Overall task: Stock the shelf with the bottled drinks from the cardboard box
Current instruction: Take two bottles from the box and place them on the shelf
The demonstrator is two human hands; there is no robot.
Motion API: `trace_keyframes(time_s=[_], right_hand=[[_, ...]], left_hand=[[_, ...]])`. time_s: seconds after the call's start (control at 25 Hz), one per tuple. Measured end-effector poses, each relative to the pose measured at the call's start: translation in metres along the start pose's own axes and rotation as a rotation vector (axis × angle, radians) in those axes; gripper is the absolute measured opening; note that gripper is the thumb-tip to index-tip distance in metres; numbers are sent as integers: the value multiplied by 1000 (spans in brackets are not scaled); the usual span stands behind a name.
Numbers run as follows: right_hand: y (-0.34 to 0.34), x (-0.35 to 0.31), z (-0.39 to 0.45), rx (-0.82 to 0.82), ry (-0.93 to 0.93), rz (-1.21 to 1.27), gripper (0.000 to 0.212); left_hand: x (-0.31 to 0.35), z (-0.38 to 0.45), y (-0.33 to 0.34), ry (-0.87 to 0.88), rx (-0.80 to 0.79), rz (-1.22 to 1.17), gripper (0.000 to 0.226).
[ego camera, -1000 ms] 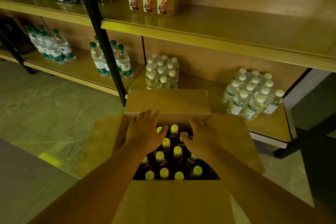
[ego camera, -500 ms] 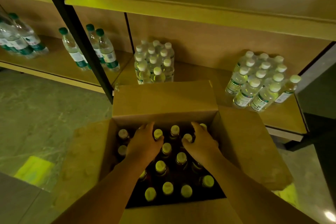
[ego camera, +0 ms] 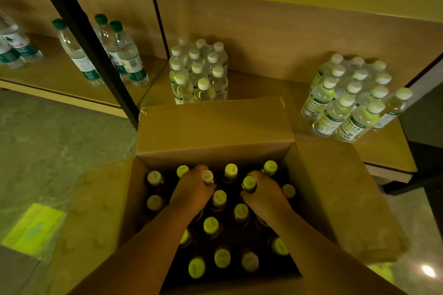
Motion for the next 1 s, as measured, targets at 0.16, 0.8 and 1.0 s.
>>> trace_keyframes(time_s=[0.16, 0.8, 1.0], right_hand=[[-1, 1, 6, 28, -15, -51, 15], [-151, -115, -92, 175, -208, 35, 15], [-224, -173, -156, 331, -325, 37, 12]], left_hand=[[-2, 2, 0, 6, 19, -1, 17], [139, -91, -138, 285, 122, 127, 21], [211, -134, -201, 362, 188, 139, 18]])
Point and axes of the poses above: each hand's wrist, its own z-axis towards the middle knuckle, its own y-axis out of the palm, x = y × z, the point moved 8 cm from there along z, towards the middle knuckle, and after that the axes turned 9 degrees about -x, right-handed, at the moved point
